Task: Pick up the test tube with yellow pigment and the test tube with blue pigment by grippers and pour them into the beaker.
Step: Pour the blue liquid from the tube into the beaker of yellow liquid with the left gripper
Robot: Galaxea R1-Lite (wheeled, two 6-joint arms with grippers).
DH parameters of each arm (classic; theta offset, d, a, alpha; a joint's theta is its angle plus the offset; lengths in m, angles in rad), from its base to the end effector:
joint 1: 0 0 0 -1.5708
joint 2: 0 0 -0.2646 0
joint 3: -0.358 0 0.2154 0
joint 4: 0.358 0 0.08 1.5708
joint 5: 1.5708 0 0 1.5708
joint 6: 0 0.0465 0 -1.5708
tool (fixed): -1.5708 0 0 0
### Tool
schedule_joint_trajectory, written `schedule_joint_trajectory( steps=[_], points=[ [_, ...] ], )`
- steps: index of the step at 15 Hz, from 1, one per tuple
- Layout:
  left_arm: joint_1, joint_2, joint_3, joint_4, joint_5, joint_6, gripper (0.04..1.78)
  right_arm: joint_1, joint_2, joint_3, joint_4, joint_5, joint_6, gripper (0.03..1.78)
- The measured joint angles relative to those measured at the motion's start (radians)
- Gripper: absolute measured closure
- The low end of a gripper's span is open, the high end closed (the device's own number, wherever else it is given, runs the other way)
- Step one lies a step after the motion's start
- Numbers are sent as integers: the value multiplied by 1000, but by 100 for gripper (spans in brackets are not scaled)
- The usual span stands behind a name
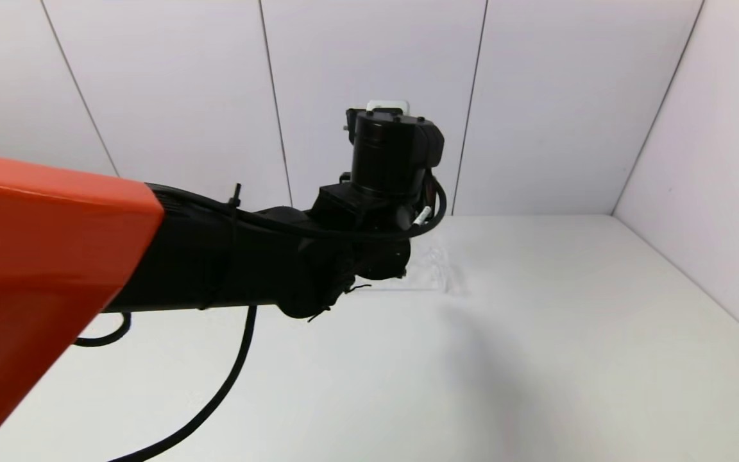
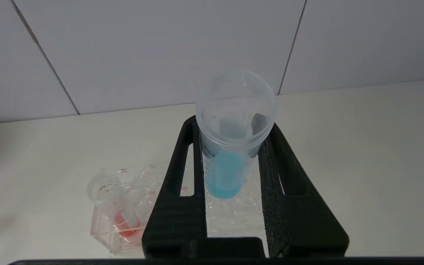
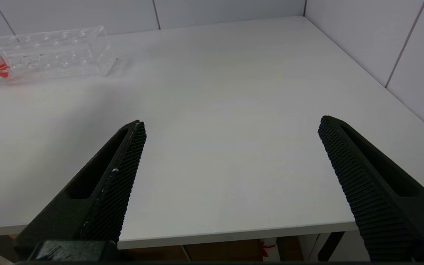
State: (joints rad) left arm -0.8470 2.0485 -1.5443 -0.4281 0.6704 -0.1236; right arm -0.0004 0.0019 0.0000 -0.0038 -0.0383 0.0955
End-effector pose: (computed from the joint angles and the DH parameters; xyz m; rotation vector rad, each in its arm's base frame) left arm 0.3202 -0.3187 0.1947 -0.0708 0.0661 -0.1728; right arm 0.0638 -0.0018 0.0758 0.0955 -0.0037 -0.0386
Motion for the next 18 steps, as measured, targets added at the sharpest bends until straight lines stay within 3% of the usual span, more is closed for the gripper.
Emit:
schedule_joint_trajectory(
  steps=[10,18],
  points=[
    [102,-293,321,3,-10,50,138,0,0,0,0,0,1,10],
    [310,-440,536,-12,-97,40,138,0,0,0,0,0,1,10]
  ],
)
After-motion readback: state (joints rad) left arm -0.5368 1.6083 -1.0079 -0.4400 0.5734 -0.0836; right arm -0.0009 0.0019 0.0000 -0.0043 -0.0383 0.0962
